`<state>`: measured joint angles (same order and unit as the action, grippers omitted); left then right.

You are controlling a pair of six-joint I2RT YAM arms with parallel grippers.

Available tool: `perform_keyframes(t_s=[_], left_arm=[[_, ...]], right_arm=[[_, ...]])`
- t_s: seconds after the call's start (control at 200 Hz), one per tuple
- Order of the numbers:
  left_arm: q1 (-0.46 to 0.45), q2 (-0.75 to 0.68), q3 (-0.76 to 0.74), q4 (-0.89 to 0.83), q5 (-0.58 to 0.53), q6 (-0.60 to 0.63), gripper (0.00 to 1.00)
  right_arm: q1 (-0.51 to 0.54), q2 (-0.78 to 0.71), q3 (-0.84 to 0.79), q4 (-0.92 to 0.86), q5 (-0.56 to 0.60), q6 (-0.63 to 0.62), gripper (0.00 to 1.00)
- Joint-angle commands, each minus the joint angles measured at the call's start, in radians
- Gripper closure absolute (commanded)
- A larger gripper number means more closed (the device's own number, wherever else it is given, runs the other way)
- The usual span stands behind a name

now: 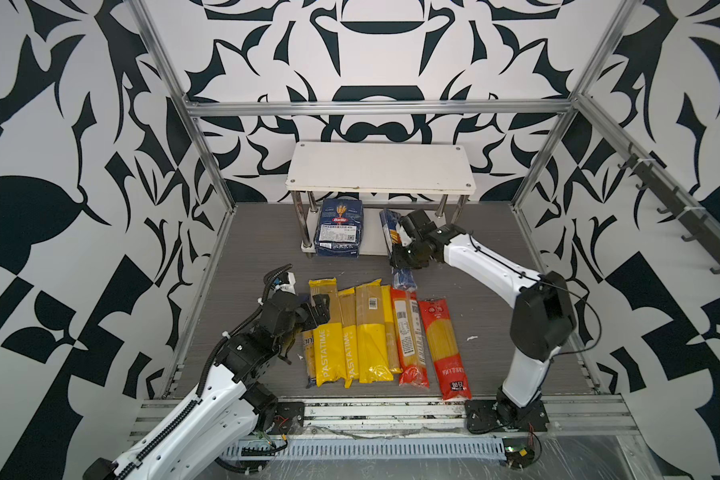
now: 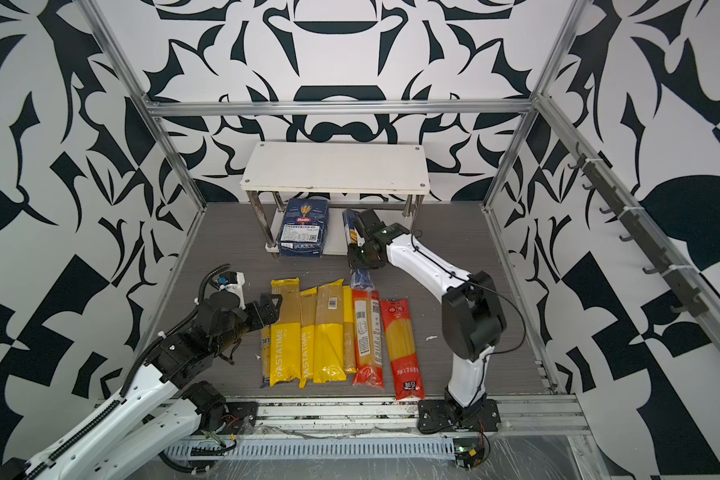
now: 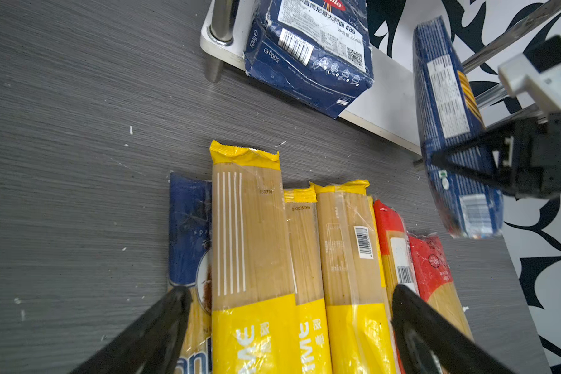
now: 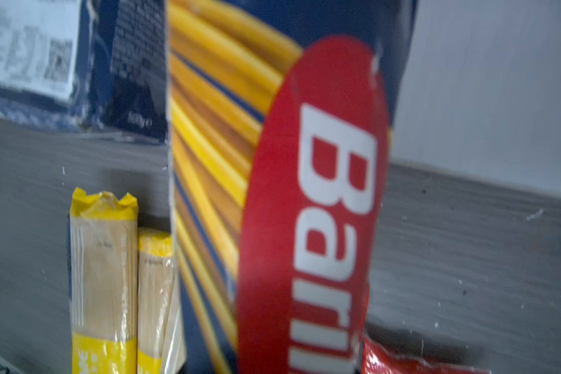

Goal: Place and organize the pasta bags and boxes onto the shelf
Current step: 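Carry the spaghetti pack to the lower shelf beside the box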

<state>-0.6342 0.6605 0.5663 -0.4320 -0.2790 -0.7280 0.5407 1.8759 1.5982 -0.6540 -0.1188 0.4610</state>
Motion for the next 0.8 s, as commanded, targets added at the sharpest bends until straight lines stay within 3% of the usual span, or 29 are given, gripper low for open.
perform_keyframes(t_s=[0.0,0.23,0.44,0.505,0.705,0.795], left_arm=[[0.003,-0.013,0.010,-0.053,-0.031,0.007,0.01],[0.003,-0.027,0.016,-0.081,-0.052,0.013,0.01],[0.002,-0.041,0.013,-0.093,-0.060,0.016,0.01],[0.002,-0.041,0.014,-0.094,-0.066,0.019,0.01],[0.003,-0.038,0.020,-0.099,-0.071,0.025,0.01],[0.003,-0.039,0.018,-0.099,-0.070,0.025,0.01]], right_arm=[[-0.014,0.047,0.182,0.083,-0.010,-0.025,0.68],[-0.037,0.278,0.459,0.019,0.012,0.026,0.68],[-0.036,0.384,0.600,-0.003,0.003,0.061,0.66],[-0.037,0.397,0.611,0.006,-0.015,0.072,0.61],[-0.036,0.390,0.578,0.052,-0.071,0.100,0.30],[-0.037,0.376,0.554,0.066,-0.090,0.099,0.26]])
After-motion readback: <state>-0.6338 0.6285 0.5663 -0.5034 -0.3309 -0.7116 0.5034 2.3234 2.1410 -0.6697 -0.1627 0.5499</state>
